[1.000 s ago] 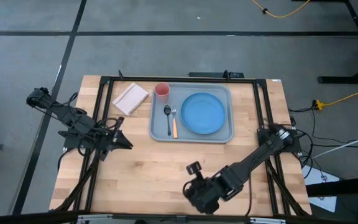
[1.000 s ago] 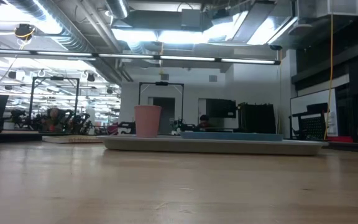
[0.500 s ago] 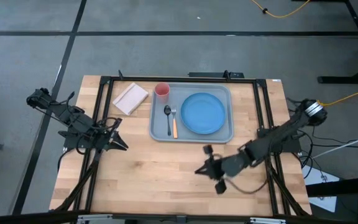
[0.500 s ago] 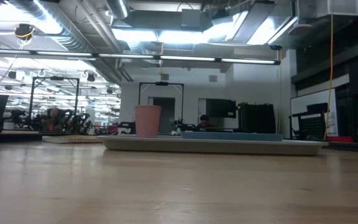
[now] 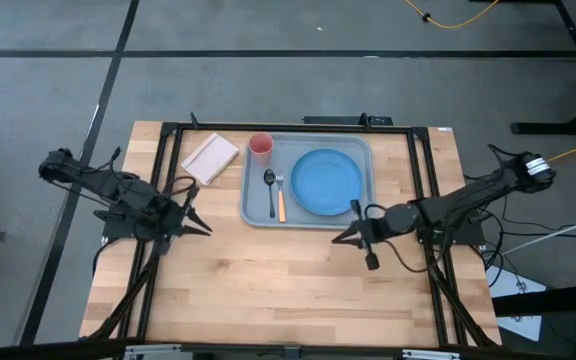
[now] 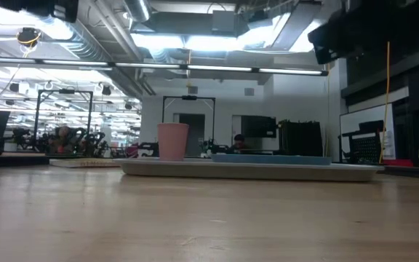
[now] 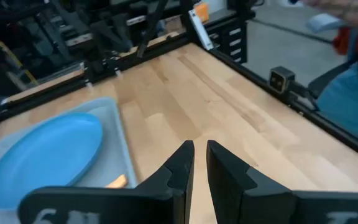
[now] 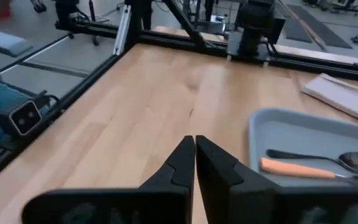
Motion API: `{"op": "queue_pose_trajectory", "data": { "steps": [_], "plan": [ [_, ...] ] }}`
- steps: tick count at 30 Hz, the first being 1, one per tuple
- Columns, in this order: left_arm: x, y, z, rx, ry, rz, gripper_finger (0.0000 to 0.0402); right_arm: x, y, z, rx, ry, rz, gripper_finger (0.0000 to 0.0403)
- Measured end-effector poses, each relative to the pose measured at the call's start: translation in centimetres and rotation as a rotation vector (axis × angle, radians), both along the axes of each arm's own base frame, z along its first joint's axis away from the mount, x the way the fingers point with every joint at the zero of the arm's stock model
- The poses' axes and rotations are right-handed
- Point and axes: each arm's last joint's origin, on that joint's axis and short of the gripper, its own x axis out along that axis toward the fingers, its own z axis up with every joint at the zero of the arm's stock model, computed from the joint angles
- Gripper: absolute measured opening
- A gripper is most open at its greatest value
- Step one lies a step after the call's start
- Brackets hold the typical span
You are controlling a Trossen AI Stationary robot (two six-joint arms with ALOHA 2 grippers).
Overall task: Pick and place plate/cup/fork/spoon on tray
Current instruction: Return to Home Position
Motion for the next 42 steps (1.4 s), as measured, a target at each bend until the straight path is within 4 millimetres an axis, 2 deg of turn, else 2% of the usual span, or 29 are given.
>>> {"op": "queue_pose_trajectory", "data": {
  "steps": [3, 9, 19, 26, 29, 32, 39, 42],
  "plan": [
    [0.3, 0.1, -1.7, -0.046, -0.033, 0.009, 0.0037, -0.6, -0.6, 0.4, 0.006, -0.020, -0.012, 0.0020],
    [-0.2, 1.3, -4.6, -0.199, -0.072, 0.209, 0.0037, -1.9, -1.1, 0.9, -0.047, -0.012, -0.001, 0.0020],
    [-1.8, 2.7, -6.7, -0.345, -0.270, 0.293, 0.0037, -3.6, -3.0, 1.8, -0.037, 0.013, -0.003, 0.0020],
    [-1.4, 2.9, -8.2, -0.395, -0.342, 0.304, 0.0037, -3.9, -4.1, 2.0, -0.039, 0.021, -0.039, 0.0020],
    [-1.1, 3.0, -9.3, -0.407, -0.331, 0.331, 0.0037, -3.9, -4.3, 2.0, -0.038, 0.022, -0.049, 0.0020],
    [-1.1, 3.2, -9.1, -0.417, -0.356, 0.348, 0.0037, -3.9, -4.4, 2.0, -0.029, 0.025, -0.061, 0.0020],
    [-0.9, 3.5, -10.0, -0.349, -0.284, 0.406, 0.0037, -4.1, -5.3, 1.2, -0.010, 0.116, -0.122, 0.0020],
    [-0.9, 3.4, -10.1, -0.393, -0.261, 0.388, 0.0037, -4.3, -5.7, 1.0, 0.045, 0.146, -0.164, 0.0020]
  ]
}}
